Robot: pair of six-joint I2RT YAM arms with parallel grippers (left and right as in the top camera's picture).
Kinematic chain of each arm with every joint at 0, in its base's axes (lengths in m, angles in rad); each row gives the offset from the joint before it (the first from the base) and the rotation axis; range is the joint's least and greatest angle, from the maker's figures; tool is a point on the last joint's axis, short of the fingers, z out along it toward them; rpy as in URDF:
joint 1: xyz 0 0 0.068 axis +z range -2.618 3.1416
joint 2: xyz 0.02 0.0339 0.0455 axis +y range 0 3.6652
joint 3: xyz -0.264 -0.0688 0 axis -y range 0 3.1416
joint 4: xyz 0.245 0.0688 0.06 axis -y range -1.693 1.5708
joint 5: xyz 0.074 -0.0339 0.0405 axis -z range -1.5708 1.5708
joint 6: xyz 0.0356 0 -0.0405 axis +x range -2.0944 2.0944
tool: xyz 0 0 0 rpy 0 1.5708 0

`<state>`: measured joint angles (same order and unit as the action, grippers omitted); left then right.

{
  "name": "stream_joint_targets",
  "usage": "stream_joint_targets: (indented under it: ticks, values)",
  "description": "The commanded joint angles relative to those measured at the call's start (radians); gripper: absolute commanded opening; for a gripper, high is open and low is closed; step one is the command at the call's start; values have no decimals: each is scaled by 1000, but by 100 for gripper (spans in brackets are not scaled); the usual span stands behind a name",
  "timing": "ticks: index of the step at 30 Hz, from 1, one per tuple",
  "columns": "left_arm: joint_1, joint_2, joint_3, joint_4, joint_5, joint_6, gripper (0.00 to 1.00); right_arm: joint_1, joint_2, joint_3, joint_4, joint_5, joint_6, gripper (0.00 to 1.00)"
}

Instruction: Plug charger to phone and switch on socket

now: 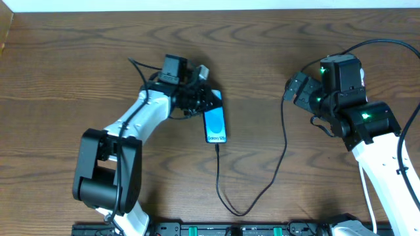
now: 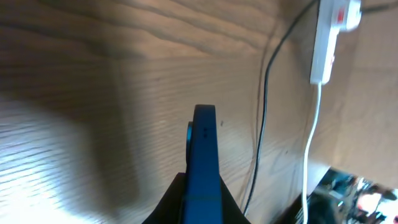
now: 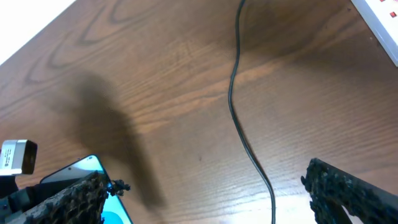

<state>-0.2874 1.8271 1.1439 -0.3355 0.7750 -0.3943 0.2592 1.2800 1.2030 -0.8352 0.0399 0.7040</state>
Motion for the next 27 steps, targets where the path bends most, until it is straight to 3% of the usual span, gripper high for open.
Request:
stream_joint_targets:
  ticks: [1,6,12,18,27]
  values:
    - [-44,-2,12,8,-10,61,8,0,-5,8,-14,14,-14,99]
    - [-108,32,12,29,-10,45,8,0,-5,6,-28,22,-14,99]
    - [-166,112,12,118,-10,-53,7,0,-5,6,-33,27,-14,99]
    - [-169,147,12,197,-10,-154,7,0,-5,6,-39,37,-26,99]
    - [-170,148,12,207,-10,-185,7,0,-3,5,-40,37,-25,99]
